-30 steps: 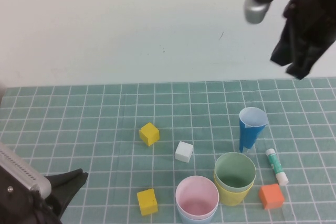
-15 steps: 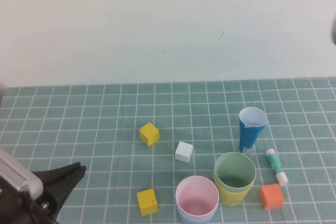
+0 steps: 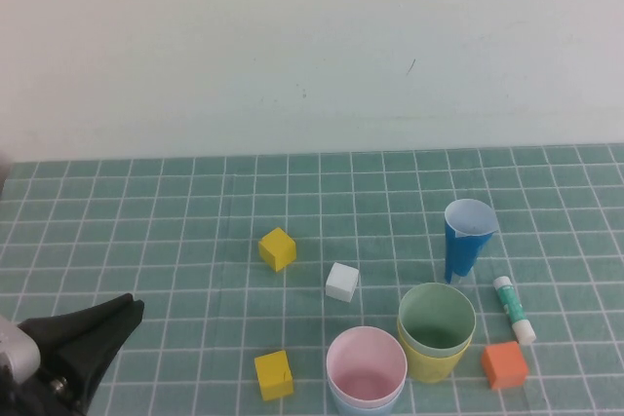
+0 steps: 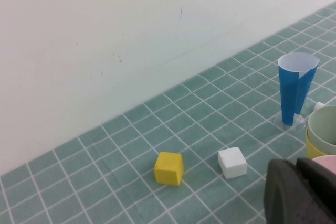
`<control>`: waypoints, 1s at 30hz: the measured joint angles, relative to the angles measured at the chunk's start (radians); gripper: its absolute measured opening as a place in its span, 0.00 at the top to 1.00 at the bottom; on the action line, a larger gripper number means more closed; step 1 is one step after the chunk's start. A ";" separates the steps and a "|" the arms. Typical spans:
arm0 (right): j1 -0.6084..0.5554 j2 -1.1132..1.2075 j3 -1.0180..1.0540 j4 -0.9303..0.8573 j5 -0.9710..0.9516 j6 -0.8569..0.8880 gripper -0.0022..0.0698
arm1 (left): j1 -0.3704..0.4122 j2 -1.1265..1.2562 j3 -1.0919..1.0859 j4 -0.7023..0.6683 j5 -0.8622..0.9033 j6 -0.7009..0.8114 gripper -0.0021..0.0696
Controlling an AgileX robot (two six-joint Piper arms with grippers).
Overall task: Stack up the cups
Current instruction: Pick up the yellow cup
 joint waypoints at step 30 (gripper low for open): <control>0.000 0.739 -0.209 0.445 0.185 -0.429 0.57 | 0.000 0.000 0.000 -0.047 0.059 -0.002 0.97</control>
